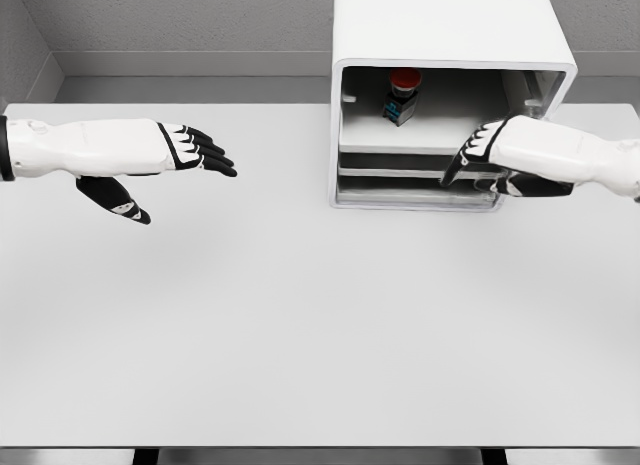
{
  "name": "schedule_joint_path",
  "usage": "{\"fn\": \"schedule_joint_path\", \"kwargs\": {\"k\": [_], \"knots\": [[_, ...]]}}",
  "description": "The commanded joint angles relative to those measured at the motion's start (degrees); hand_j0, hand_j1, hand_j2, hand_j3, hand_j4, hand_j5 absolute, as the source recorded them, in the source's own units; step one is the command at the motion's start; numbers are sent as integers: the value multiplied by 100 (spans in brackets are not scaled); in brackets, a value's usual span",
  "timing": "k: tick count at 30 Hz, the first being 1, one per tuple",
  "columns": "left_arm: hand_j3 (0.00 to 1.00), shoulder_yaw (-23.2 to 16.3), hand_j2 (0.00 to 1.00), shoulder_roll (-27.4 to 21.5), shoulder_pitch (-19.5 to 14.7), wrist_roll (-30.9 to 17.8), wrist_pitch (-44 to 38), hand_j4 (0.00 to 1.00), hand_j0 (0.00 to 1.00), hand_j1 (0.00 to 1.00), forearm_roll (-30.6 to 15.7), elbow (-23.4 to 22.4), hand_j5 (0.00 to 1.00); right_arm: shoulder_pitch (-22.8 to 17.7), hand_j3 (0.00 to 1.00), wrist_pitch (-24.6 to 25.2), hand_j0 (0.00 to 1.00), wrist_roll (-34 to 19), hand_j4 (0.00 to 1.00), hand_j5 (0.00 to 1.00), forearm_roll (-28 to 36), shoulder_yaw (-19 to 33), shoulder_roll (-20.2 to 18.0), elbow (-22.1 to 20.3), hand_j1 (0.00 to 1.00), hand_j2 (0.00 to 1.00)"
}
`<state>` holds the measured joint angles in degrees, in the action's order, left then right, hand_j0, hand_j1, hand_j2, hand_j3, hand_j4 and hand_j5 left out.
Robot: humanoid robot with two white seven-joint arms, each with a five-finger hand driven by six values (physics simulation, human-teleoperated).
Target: Slide open multi-storey tabletop storage cabinets and put open load switch and slide close multi-storey tabletop storage cabinets
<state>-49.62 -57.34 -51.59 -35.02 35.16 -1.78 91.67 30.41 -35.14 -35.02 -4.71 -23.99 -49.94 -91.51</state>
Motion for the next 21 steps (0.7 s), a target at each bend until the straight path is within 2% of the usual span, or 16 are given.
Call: {"fn": "schedule_joint_path", "kwargs": {"k": [1,4,7,10,15,21], "knots": [[100,5,100,-5,0,2,-16,100,100,100,-41,0,100,0,60,14,60,2,60,60,-56,-281,89,177,60,60],[100,5,100,-5,0,2,-16,100,100,100,-32,0,100,26,60,14,60,2,60,60,-82,-307,160,247,60,60],[100,5,100,-5,0,2,-16,100,100,100,-41,0,100,360,60,14,60,2,60,60,-91,-729,344,590,60,60],[100,5,100,-5,0,2,-16,100,100,100,-41,0,100,527,60,14,60,2,60,60,-91,-835,467,845,60,60],[100,5,100,-5,0,2,-16,100,100,100,-41,0,100,589,61,14,61,2,61,61,-162,-861,546,959,61,61],[100,14,100,-5,0,2,-16,100,100,100,-32,0,100,773,61,14,61,2,61,61,-179,-870,696,1302,61,61]]}}
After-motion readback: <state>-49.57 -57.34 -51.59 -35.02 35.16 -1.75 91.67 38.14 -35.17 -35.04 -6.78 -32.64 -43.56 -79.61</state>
